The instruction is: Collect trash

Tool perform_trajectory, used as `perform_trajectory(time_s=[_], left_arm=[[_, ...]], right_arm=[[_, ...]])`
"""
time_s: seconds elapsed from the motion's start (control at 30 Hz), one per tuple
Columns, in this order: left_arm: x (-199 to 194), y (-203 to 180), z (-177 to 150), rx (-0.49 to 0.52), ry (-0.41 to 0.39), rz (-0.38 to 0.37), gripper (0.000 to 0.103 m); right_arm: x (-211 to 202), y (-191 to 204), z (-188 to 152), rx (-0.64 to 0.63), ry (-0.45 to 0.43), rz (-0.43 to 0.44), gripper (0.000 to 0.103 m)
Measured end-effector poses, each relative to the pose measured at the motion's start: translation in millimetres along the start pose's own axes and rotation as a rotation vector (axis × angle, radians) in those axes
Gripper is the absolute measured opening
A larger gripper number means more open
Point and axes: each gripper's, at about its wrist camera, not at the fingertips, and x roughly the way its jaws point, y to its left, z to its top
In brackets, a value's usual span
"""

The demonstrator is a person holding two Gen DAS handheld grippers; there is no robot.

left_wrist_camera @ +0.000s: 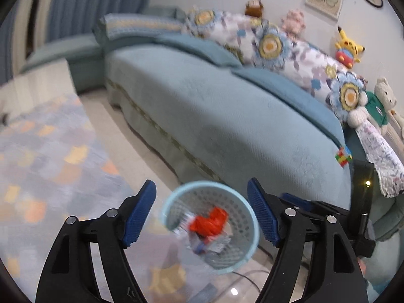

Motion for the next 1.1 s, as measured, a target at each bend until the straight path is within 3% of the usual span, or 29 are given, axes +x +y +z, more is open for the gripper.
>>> perform_trajectory(time_s=[0.07,0.23,0.33,0.67,0.83,0.93,1.1], left_arm=[[-31.4,2.8,-1.1,0.005,-0.072,0.053,0.08],[-98.4,10.4,-9.3,-0.001,-0.198,0.193,0.083],[-130.1,13.7,-15.5,-0.004,-0.254,0.28,0.085],[-185.0,29.1,-38.9,-0.039,-0.36,0.378,0.088],[-179.9,38.9,-48.0,-0.04,-0.343,0.399,0.088],[-175.9,39.7,-54.1,-0.004,-0.33,0.442,0.088],[-176.9,48.5,-57.8,-0.023,-0.315,0.448,0.089]], right_arm=[[-20.4,11.6,1.3,-0.018,-0.065,-0.03,0.053],[-61.6,48.5,2.4,-0.06,-0.19,-0.073,0.056],[-82.8,72.8,1.2,-0.077,-0.268,-0.108,0.068],[-120.8,145.6,-28.1,-0.13,-0.444,-0.192,0.069],[-127.1,164.5,-38.7,-0.166,-0.494,-0.207,0.069],[-126.2,171.5,-41.4,-0.171,-0.5,-0.203,0.069],[-123.3,174.4,-42.2,-0.158,-0.493,-0.192,0.069]])
